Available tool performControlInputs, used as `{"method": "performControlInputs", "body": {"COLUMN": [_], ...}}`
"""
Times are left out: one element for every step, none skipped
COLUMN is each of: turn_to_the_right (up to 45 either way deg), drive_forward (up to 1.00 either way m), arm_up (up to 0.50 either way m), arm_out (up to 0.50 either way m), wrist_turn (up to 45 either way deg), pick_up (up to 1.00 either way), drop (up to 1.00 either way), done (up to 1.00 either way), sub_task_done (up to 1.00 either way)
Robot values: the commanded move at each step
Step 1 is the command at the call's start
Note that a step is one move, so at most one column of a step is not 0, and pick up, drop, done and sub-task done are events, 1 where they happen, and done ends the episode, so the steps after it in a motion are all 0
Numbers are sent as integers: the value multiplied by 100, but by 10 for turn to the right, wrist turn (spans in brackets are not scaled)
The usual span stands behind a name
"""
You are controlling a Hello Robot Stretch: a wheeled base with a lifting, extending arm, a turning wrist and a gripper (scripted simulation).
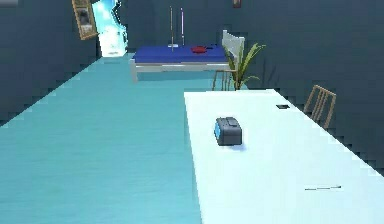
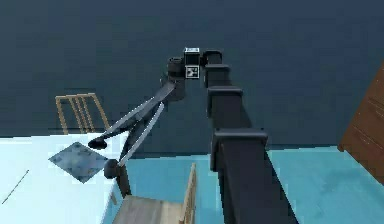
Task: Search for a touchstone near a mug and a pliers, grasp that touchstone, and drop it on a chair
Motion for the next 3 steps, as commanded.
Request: {"method": "performControlInputs", "body": {"turn_to_the_right": [0, 0, 0], "drive_forward": [0, 0, 0], "arm_up": [0, 0, -42], "arm_out": [0, 0, 0], "wrist_turn": [450, 270, 0], "pick_up": [0, 0, 0], "drop": [0, 0, 0], "done": [0, 0, 0], "sub_task_done": [0, 0, 0]}}
